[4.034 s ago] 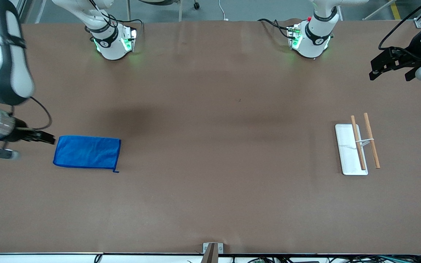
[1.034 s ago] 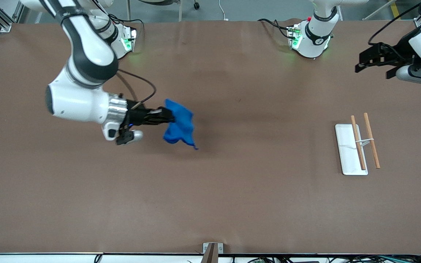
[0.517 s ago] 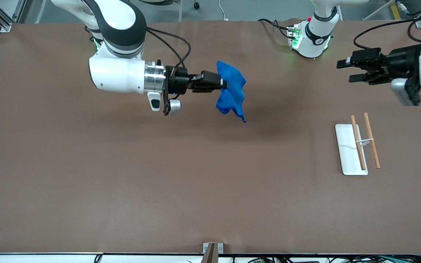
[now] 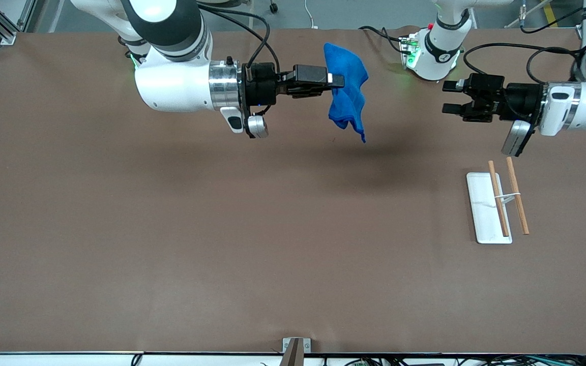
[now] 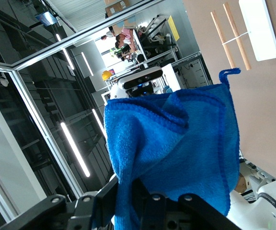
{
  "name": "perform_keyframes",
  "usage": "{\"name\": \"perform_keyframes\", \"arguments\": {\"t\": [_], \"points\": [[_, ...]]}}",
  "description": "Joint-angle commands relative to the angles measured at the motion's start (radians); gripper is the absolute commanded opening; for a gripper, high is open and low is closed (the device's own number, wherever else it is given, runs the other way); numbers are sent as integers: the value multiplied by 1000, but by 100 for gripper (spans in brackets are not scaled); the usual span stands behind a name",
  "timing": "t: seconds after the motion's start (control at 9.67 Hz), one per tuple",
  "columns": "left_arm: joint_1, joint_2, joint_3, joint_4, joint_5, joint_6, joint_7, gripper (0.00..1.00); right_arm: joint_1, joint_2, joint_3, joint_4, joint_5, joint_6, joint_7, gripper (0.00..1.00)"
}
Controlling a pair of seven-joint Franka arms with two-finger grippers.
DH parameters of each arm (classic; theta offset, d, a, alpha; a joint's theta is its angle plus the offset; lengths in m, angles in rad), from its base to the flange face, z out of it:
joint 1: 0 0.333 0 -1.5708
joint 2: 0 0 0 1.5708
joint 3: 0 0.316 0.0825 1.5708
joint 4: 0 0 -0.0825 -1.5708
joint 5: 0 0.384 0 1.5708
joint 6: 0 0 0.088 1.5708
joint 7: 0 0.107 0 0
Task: Right arm passes towel to left arm to hang
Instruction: 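Grasp the hanging towel with the left gripper beside the right gripper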
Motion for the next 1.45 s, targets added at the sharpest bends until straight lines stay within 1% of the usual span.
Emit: {"name": "perform_keyframes", "arguments": {"t": [0.0, 0.1, 0.21, 0.31, 0.52, 0.62, 0.83, 1.03, 1.14, 1.34], "points": [[-12, -62, -6, -158, -151, 70, 36, 100, 17, 45, 7, 32, 33, 3, -6, 0], [-15, -112, -37, -214, -198, 145, 35, 100, 32, 67, 7, 48, 33, 6, -8, 0], [-13, -163, -107, -279, -289, 258, 35, 100, 44, 93, 7, 75, 33, 16, -8, 0], [-15, -186, -154, -318, -366, 341, 39, 100, 61, 105, 7, 88, 33, 51, -8, 0], [-15, -199, -239, -372, -480, 430, 125, 99, 63, 111, 7, 94, 32, 54, -8, 0], [-15, -200, -270, -395, -517, 443, 154, 99, 61, 111, 7, 94, 32, 54, -8, 0], [-23, -190, -276, -404, -604, 447, 165, 95, 61, 111, 7, 94, 32, 54, -17, 0], [-26, -179, -304, -412, -693, 457, 167, 92, 63, 111, 7, 92, 32, 56, -22, 0], [-24, -171, -325, -418, -716, 464, 168, 91, 64, 111, 7, 92, 32, 57, -22, 0], [-26, -157, -342, -432, -718, 469, 168, 91, 64, 110, 7, 92, 32, 60, -22, 0]]}}
